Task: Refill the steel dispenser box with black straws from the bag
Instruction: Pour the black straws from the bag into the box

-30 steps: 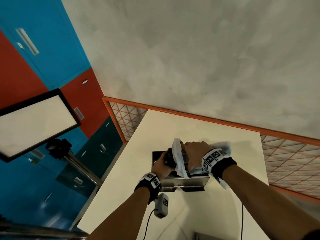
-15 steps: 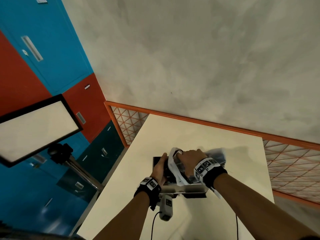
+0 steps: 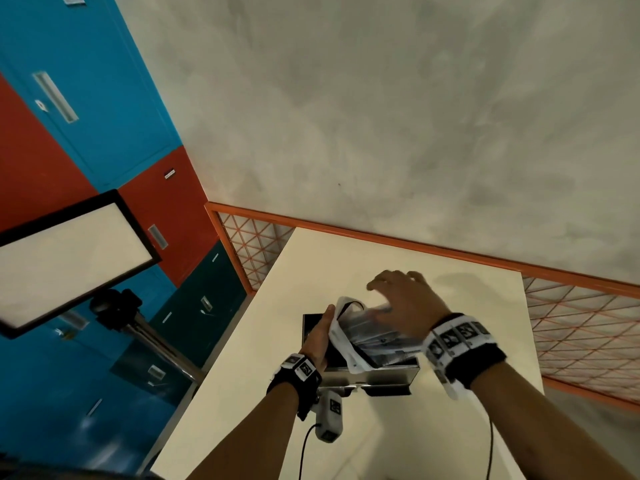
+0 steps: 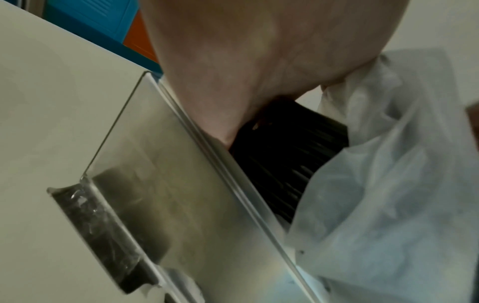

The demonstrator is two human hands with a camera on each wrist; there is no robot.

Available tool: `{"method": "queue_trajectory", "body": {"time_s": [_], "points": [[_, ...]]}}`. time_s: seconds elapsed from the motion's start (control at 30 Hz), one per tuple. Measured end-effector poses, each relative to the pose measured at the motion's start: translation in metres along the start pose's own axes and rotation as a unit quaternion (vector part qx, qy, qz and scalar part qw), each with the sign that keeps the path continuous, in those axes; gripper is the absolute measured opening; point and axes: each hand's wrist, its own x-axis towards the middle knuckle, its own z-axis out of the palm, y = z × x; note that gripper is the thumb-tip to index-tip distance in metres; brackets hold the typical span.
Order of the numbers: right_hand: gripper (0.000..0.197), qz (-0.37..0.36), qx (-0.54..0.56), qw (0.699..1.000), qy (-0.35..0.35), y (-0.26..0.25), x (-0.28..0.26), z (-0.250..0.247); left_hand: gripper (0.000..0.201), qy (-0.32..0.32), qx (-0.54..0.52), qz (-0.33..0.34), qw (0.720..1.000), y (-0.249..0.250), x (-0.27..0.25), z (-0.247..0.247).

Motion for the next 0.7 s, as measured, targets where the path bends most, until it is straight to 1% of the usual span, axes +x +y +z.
{"method": "queue_trajectory", "body": {"time_s": [0.07, 0.1, 0.13, 0.17, 0.2, 0.27, 0.3, 0.33, 0.4, 0.47, 0.53, 0.57, 0.63, 0.7], "points": [[0.054, 0.036, 0.073, 0.994, 0.079, 0.021, -0.017, -0.001, 0.056, 0.009, -0.002, -0.005, 1.000, 0.000, 0.001, 0.000], [0.056, 0.051, 0.120, 0.984, 0.118, 0.030, -0.026, 0.001, 0.059, 0.020, -0.010, -0.011, 1.000, -0.001, 0.003, 0.000], [0.059, 0.067, 0.178, 0.970, 0.153, 0.039, -0.034, 0.006, 0.063, 0.020, -0.018, -0.016, 1.000, -0.004, 0.008, -0.002], [0.063, 0.086, 0.245, 0.949, 0.179, 0.045, -0.042, 0.012, 0.068, 0.019, -0.011, -0.017, 1.000, -0.003, 0.007, -0.001], [0.068, 0.110, 0.310, 0.925, 0.192, 0.051, -0.049, 0.019, 0.070, 0.022, -0.010, -0.023, 0.999, -0.001, 0.005, -0.001], [0.079, 0.154, 0.414, 0.877, 0.190, 0.056, -0.061, 0.037, 0.065, 0.040, -0.014, -0.040, 0.998, 0.001, 0.002, -0.002], [0.085, 0.170, 0.448, 0.859, 0.181, 0.056, -0.065, 0.047, 0.063, 0.048, -0.018, -0.046, 0.998, 0.002, 0.001, -0.003], [0.089, 0.181, 0.468, 0.849, 0.169, 0.056, -0.067, 0.060, 0.063, 0.053, -0.018, -0.056, 0.997, 0.003, -0.001, -0.003], [0.093, 0.192, 0.487, 0.840, 0.145, 0.053, -0.066, 0.082, 0.062, 0.070, -0.007, -0.058, 0.996, 0.005, -0.005, -0.001], [0.088, 0.193, 0.503, 0.830, 0.144, 0.047, -0.059, 0.096, 0.059, 0.070, -0.017, -0.053, 0.996, 0.007, -0.007, 0.001], [0.079, 0.194, 0.500, 0.828, 0.164, 0.038, -0.049, 0.098, 0.045, 0.080, -0.025, -0.023, 0.996, 0.007, -0.007, 0.001], [0.073, 0.192, 0.491, 0.832, 0.172, 0.034, -0.044, 0.095, 0.039, 0.075, -0.029, 0.002, 0.997, 0.006, -0.005, 0.003], [0.063, 0.185, 0.465, 0.846, 0.182, 0.023, -0.035, 0.088, 0.033, 0.062, -0.025, 0.031, 0.997, 0.009, -0.009, 0.011], [0.058, 0.167, 0.414, 0.875, 0.188, 0.014, -0.026, 0.081, 0.029, 0.055, -0.029, 0.048, 0.997, 0.011, -0.011, 0.013]]}}
